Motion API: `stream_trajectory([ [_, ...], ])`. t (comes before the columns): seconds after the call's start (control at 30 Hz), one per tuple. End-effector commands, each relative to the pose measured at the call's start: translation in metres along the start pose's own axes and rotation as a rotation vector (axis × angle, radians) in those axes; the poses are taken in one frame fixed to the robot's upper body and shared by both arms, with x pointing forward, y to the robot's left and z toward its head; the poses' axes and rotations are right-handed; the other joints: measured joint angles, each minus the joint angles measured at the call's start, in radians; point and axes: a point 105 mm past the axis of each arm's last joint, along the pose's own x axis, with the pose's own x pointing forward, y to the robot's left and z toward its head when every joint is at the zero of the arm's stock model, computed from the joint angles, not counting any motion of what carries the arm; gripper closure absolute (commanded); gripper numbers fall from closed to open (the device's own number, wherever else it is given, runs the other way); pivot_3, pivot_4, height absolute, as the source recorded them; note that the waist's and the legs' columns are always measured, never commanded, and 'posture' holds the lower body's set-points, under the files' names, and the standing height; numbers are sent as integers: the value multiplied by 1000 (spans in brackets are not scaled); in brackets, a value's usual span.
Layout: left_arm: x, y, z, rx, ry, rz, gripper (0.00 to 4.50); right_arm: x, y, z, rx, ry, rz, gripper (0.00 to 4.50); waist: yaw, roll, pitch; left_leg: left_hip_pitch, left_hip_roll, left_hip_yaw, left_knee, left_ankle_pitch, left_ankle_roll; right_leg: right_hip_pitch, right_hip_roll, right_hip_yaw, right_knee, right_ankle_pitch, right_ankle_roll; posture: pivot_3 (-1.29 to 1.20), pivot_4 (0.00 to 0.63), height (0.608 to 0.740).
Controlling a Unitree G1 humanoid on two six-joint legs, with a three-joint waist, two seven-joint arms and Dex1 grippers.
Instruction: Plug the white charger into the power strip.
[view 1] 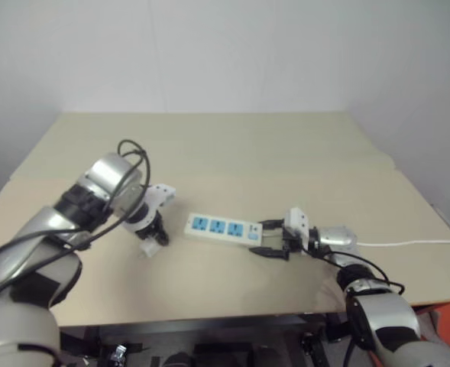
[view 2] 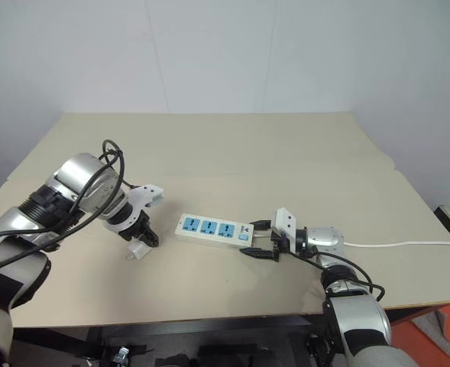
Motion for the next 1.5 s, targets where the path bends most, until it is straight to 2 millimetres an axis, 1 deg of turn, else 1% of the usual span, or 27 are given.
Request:
stream_trajectory([
  [0.03,-7,1,7,2,-27,14,3441,-4,6,-15,28,60,-7,1090,0,0,0,0,0,0,0,0,0,0,0,0,0,0,0,0,150,740],
  [0.07,-7,1,7,-2,-29,10,3500,-4,6,-15,28,60,-6,1090,0,0,0,0,0,0,0,0,0,0,0,0,0,0,0,0,150,740],
  [0.2,-9,-1,12,-9,-53,-4,3500,-5,6,-15,29,61,-3,1090,1,0,0,1,0,0,0,0,0,1,0,0,0,0,0,0,150,740],
  [0.23,-12,-2,16,-10,-74,-12,3500,-5,7,-15,29,61,-2,1090,1,0,0,1,0,0,0,0,0,1,0,0,0,0,0,0,150,740],
  [0.3,-24,-7,28,-1,-161,-46,3500,-6,7,-15,29,60,1,1090,1,0,0,0,0,0,0,0,0,1,0,0,0,0,0,0,150,740],
  [0.37,-45,-11,42,20,-288,-105,3500,-7,8,-15,29,58,14,1090,0,0,0,0,0,0,0,0,0,0,0,0,0,0,0,0,150,740],
  [0.4,-60,-11,48,53,-374,-121,3500,-7,9,-14,26,56,29,1090,0,0,0,0,0,0,0,0,0,0,0,0,0,0,0,0,150,740],
  [0.47,-85,-9,53,85,-497,-163,3500,-6,10,-11,22,48,53,1090,-1,0,0,-1,0,0,-1,0,0,0,0,0,0,0,0,0,150,740],
  [0.53,-98,-5,55,111,-582,-168,3500,-6,10,-9,17,40,65,1090,0,0,0,-1,0,0,-1,0,0,-1,0,0,0,0,0,0,150,740],
  [0.6,-111,1,59,114,-713,-175,3500,-5,9,-6,12,29,77,1090,2,0,0,-1,0,0,-1,0,0,0,0,-1,0,0,0,0,150,740],
  [0.63,-119,5,63,166,-863,-148,3500,-5,9,-4,4,27,92,1090,3,0,0,-1,0,0,-1,0,0,0,-1,-1,0,0,0,0,150,740],
  [0.67,-125,8,64,200,-966,-121,3500,-4,10,-3,-1,26,102,1090,3,1,0,-1,0,0,-1,0,0,0,-1,-1,0,0,0,0,150,740],
  [0.7,-129,7,62,251,-1069,-128,3500,-4,10,-2,-5,27,115,1090,3,1,0,0,0,1,-1,0,0,0,-2,0,0,0,0,0,150,740],
  [0.73,-132,6,59,285,-1134,-133,3500,-3,11,-2,-8,28,124,1090,3,1,0,-1,1,1,-1,0,0,-1,-2,0,0,0,0,0,150,740],
  [0.8,-129,1,52,326,-1174,-179,3500,-2,12,-2,-12,28,133,1090,3,1,0,-2,1,1,-1,0,0,-2,-2,-1,0,0,0,0,150,740],
  [0.83,-125,-4,49,333,-1191,-222,3500,-1,13,-1,-14,25,146,1090,3,0,0,-3,1,1,-1,0,0,-2,-1,-1,-1,0,-1,0,150,740],
  [0.93,-116,-23,40,370,-1312,-372,3500,1,16,0,-23,18,174,1090,3,0,0,-3,1,1,-1,-1,0,-2,-2,-1,-1,0,-1,0,150,740],
  [1.0,-111,-35,34,381,-1323,-536,3500,1,19,0,-21,16,191,1090,3,0,0,-3,1,1,-1,-1,0,-1,-2,-1,-1,0,-1,0,150,740],
  [1.07,-108,-43,29,405,-1334,-636,3500,1,21,-1,-20,16,202,1090,3,0,0,-3,1,1,-1,-1,1,-1,-2,-2,-1,0,-1,0,150,740],
  [1.13,-100,-49,28,406,-1314,-717,3500,0,22,-2,-23,19,210,1090,2,0,0,-3,1,1,-1,-1,1,-1,-2,-2,-1,0,-1,0,150,740],
  [1.2,-89,-56,29,431,-1286,-764,3500,0,23,-3,-26,22,213,1090,2,0,0,-2,1,1,-1,-1,1,-1,-2,-2,-1,0,-1,0,150,740],
  [1.33,-74,-70,25,526,-1252,-865,3500,-1,23,-4,-31,38,220,1090,2,0,0,-2,1,2,-1,-1,1,0,-1,-2,-1,0,-1,0,150,740],
  [1.4,-70,-72,24,542,-1240,-908,3500,-1,24,-4,-31,40,222,1090,1,0,0,-2,1,2,-1,-1,1,0,-1,-2,-1,0,-1,0,150,740],
  [1.5,-61,-70,29,547,-1260,-916,3500,0,23,-4,-32,43,219,1090,2,0,0,-1,1,2,-1,-1,1,0,-1,-2,-2,0,-1,0,150,740],
])
